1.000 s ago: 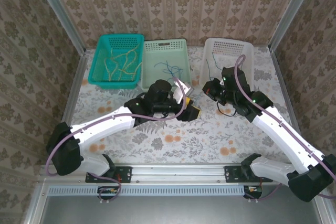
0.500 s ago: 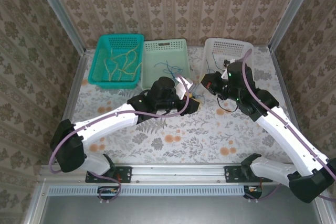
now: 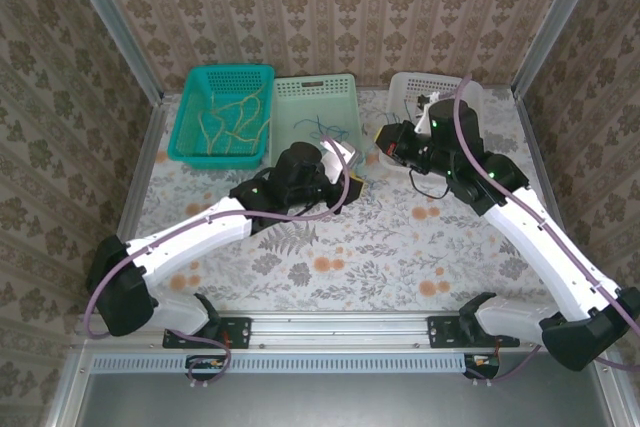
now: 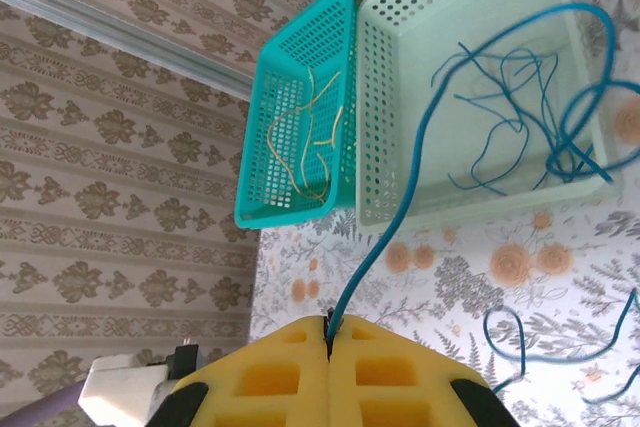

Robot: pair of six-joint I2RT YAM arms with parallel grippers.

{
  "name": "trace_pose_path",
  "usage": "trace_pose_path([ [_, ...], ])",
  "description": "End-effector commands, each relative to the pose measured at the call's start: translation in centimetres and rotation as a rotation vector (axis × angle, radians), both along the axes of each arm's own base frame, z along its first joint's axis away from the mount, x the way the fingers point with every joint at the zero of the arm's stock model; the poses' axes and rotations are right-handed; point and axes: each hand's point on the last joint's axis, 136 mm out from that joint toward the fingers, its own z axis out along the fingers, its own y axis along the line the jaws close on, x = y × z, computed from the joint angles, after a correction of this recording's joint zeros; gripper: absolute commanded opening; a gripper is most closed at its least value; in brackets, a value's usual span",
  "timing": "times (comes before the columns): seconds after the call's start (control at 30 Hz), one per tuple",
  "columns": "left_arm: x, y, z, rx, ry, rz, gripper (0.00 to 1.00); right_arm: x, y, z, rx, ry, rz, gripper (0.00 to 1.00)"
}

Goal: Untangle the cables

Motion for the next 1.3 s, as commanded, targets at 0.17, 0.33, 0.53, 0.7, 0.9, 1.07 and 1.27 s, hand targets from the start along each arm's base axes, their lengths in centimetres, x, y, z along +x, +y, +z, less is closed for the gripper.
trace_pose_path([
  [0.17, -0.1, 2.0, -0.5, 0.034, 0.026, 0.02, 0.11, 0.7, -1.5, 1.5, -0.142, -0.093, -0.036, 0.0],
  [0.33, 0.8, 3.3, -0.1, 0.032, 0.017, 0.065, 0.18, 2.0, -0.5, 1.6, -0.134, -0.11, -0.022, 0.0],
  [0.53, 2.5, 6.5, 1.4, 0.034, -0.048, 0.183, 0.52, 4.8, 2.0, 3.1, -0.071, -0.156, 0.014, 0.0],
  [0.7, 3.2, 9.4, 1.2, 0.027, -0.037, 0.268, 0.75, 7.7, 5.3, 3.6, -0.071, -0.168, 0.09, 0.0],
  [0.9, 3.5, 12.1, 0.5, 0.013, -0.006, 0.352, 0.9, 11.5, 8.5, 2.9, -0.09, -0.169, 0.157, 0.0],
  [1.07, 3.9, 13.7, 0.4, 0.026, 0.006, 0.402, 0.95, 15.2, 11.0, -0.6, -0.151, -0.107, 0.208, 0.0],
  [1.27, 4.1, 15.8, 0.5, 0.026, 0.002, 0.467, 1.0, 18.3, 13.7, -8.0, -0.2, 0.052, 0.276, 0.0],
])
